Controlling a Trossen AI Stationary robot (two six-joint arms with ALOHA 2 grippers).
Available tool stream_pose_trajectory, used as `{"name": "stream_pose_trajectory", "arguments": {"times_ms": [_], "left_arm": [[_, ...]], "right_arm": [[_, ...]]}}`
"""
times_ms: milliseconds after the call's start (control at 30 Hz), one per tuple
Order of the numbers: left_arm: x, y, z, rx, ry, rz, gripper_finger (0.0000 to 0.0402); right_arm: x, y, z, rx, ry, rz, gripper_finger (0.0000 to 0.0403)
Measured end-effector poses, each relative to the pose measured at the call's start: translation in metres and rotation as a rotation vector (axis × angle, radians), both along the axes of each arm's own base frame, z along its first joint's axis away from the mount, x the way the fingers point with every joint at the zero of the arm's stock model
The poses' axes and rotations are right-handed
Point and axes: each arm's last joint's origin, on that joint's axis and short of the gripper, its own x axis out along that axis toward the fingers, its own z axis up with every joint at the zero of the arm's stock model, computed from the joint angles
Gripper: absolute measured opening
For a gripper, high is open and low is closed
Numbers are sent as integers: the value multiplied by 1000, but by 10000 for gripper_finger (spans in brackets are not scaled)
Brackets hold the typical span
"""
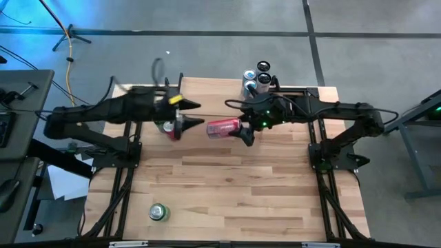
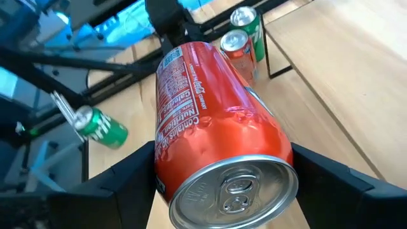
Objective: Place canned beverage on shelf
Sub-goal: Put the bottom red soda can on the shelf
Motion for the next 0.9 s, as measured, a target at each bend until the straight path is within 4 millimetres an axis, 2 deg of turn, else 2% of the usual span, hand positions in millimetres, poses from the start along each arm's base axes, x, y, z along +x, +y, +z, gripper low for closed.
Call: {"name": "stream_pose_trajectory", "arguments": {"times_ms": [133,267,400,600,900], "left_arm": [[25,5,1,20,191,-23,297],[46,5,3,44,241,-122,303],[60,4,-4,34,301,-212,306],[70,5,-22,1,420,-214,306],[71,8,-20,128,412,-177,306]], "right_arm": [[2,0,-5,-12,38,17,293],[3,0,-9,-25,67,21,293],[4,0,-11,-31,75,20,293],[5,0,-12,-53,76,39,293],[5,1,-12,-61,77,45,293]]}}
